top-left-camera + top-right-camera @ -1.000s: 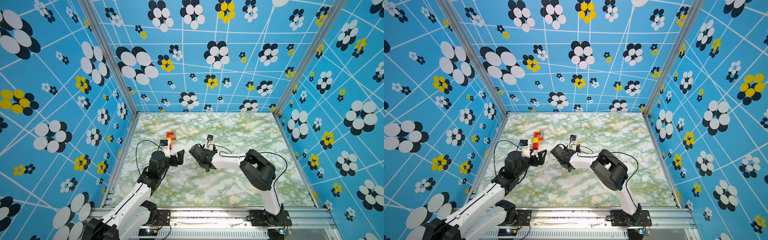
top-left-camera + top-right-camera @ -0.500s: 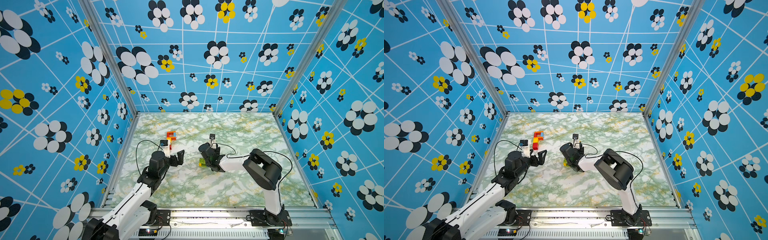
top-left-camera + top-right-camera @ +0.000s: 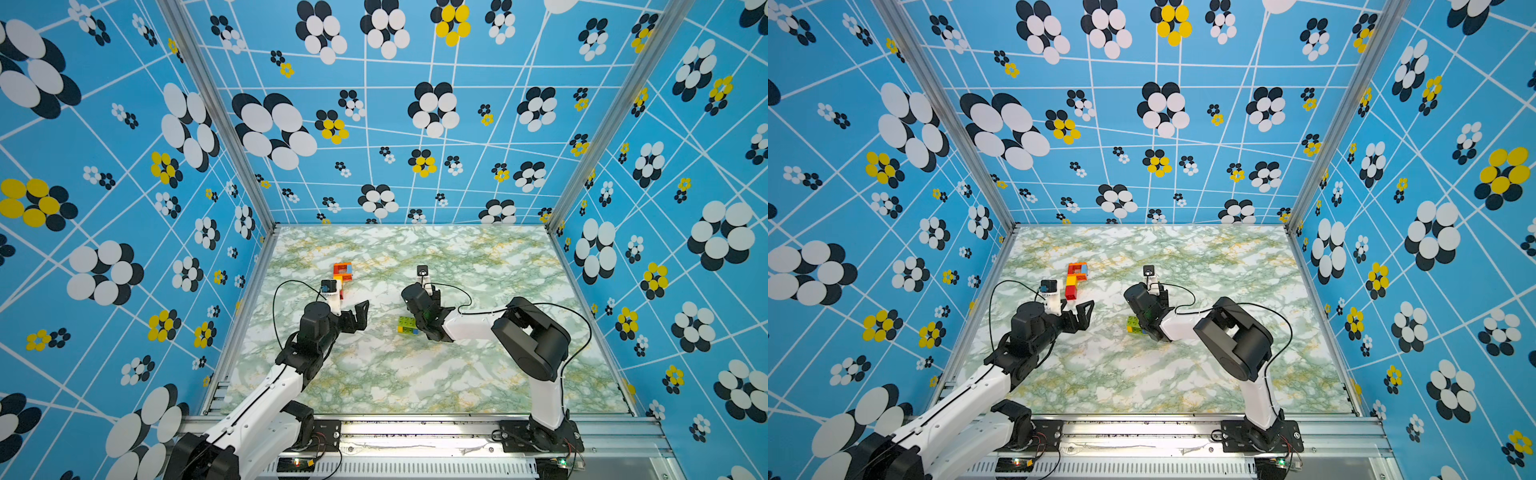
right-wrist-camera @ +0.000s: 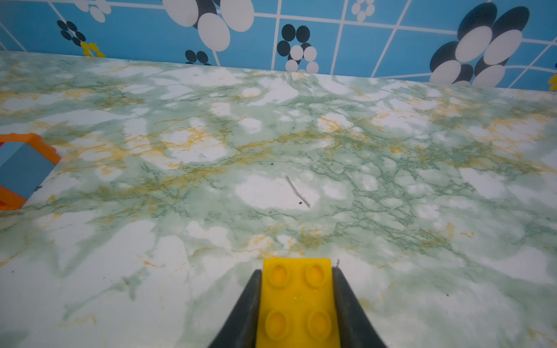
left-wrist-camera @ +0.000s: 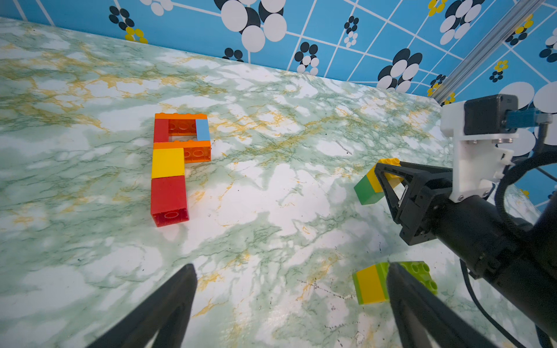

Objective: Assemble the letter p with lego
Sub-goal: Assemble the lego brick with the lego brick.

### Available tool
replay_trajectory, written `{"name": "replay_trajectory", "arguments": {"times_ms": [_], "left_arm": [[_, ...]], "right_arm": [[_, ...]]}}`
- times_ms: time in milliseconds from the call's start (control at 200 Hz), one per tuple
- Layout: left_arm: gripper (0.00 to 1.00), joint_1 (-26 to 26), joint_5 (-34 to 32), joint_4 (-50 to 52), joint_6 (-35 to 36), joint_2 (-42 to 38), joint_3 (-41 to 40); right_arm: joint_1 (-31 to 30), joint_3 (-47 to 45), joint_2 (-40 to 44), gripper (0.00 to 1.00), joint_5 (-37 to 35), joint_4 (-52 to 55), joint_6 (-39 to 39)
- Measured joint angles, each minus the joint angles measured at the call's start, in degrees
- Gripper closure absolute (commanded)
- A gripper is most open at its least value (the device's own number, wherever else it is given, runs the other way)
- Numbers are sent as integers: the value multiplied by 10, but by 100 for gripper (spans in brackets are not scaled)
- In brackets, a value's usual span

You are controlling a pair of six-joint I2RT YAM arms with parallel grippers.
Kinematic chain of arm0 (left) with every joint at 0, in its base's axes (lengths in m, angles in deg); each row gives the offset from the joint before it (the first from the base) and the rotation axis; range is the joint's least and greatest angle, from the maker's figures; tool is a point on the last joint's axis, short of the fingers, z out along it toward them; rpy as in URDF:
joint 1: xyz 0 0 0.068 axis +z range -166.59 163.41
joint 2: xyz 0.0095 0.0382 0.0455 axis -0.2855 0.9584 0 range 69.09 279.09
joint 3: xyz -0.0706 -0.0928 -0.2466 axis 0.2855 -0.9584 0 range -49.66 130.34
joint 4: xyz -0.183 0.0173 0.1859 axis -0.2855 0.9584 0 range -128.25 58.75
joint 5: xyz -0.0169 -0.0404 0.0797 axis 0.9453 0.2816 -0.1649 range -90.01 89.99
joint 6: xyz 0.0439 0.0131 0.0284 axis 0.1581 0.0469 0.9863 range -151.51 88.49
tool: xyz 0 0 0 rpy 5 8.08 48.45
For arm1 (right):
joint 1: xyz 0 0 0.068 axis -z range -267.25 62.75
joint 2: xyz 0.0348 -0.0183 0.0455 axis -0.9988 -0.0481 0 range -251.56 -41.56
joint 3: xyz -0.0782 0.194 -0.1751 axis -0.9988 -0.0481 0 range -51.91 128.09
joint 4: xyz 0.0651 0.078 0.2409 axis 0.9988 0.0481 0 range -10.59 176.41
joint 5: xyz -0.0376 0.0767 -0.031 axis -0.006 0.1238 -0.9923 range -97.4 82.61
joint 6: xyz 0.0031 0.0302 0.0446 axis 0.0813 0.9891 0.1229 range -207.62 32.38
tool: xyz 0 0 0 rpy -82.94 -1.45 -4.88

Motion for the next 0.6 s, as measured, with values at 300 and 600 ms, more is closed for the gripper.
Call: {"name": "replay_trajectory", "arguments": {"times_ms": [300,600], "left_arm": [[0,0,0,0,0,2,0],[0,0,0,0,0,5,0]], "right_arm": [[0,5,3,31,17,58,0],[1,5,57,25,46,88,2]]}}
